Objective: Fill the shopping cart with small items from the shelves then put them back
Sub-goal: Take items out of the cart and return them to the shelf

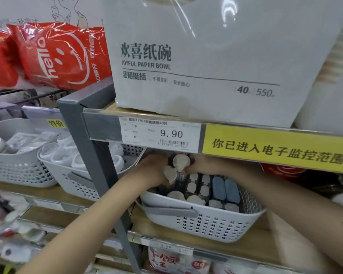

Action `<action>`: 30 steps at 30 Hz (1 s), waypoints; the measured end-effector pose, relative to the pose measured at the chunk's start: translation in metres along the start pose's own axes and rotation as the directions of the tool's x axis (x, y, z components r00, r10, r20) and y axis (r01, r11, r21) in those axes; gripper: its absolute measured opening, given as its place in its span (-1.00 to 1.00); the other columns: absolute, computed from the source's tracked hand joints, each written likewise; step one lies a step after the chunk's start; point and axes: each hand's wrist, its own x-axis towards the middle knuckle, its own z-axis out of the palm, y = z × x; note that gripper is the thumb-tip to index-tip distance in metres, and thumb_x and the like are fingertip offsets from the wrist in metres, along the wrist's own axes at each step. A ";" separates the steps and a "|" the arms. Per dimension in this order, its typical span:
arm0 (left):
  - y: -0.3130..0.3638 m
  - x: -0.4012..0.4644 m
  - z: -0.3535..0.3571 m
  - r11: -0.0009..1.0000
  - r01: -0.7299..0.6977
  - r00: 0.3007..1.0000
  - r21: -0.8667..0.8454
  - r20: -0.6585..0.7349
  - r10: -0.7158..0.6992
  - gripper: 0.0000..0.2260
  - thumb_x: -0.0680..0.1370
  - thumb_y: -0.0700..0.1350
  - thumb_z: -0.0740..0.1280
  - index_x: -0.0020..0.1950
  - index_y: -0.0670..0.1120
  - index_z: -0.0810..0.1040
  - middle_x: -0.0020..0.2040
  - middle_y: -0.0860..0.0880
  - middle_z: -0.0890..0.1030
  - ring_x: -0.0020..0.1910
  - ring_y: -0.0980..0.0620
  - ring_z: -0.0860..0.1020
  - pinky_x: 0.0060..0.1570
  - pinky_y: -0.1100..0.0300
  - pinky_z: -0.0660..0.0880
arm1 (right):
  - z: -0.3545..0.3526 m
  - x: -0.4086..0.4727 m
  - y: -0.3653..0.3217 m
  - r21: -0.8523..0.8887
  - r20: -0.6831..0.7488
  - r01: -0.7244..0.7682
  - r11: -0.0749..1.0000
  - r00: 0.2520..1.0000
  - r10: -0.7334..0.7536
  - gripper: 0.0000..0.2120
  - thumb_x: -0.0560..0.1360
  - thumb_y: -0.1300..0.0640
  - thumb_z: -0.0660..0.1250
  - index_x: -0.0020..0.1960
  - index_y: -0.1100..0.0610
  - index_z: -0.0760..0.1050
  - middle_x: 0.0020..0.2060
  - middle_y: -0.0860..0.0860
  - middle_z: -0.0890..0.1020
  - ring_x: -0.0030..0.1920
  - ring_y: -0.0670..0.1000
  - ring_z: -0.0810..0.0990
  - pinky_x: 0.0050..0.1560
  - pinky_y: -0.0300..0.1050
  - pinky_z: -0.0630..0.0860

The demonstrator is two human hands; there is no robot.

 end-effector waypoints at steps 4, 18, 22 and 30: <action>-0.002 0.011 0.004 0.999 -0.006 0.989 0.042 0.148 0.000 -0.70 0.41 -0.11 0.47 0.06 -0.10 0.44 0.02 -0.04 0.54 -0.05 -0.01 0.49 -0.17 0.20 0.38 | 0.006 0.002 0.003 -0.113 0.079 0.011 0.994 0.997 -0.003 -0.73 0.44 0.37 0.38 -0.05 0.03 0.45 -0.15 -0.10 0.49 -0.19 -0.22 0.43 -0.26 -0.52 0.33; -0.009 0.033 0.013 0.999 0.042 0.943 -0.026 0.332 -0.031 -0.86 0.45 -0.25 0.36 -0.26 -0.12 0.44 -0.30 -0.08 0.48 -0.34 -0.01 0.46 -0.38 0.21 0.35 | 0.006 0.008 0.007 -0.357 0.119 0.024 0.934 0.993 0.020 -0.74 0.54 0.27 0.24 0.21 0.25 0.51 0.16 0.13 0.55 0.14 0.11 0.52 0.12 -0.09 0.43; -0.009 0.034 0.015 0.996 0.086 0.939 -0.002 0.334 -0.080 -0.86 0.51 -0.29 0.21 -0.01 -0.20 0.54 -0.03 -0.19 0.60 -0.13 -0.10 0.55 -0.27 0.15 0.43 | 0.006 0.007 0.006 -0.371 0.145 0.067 0.926 0.989 -0.013 -0.73 0.53 0.28 0.25 0.22 0.19 0.52 0.13 0.06 0.52 0.12 0.06 0.52 0.06 -0.17 0.41; -0.005 0.034 0.014 0.998 0.063 0.966 0.004 0.252 -0.062 -0.79 0.58 -0.31 0.09 -0.19 -0.17 0.44 -0.29 -0.08 0.41 -0.30 0.00 0.37 -0.38 0.22 0.25 | 0.004 0.005 0.003 -0.464 0.166 0.135 0.875 0.984 -0.063 -0.76 0.52 0.25 0.26 0.16 0.17 0.55 -0.06 -0.03 0.46 -0.02 0.02 0.48 -0.04 -0.18 0.37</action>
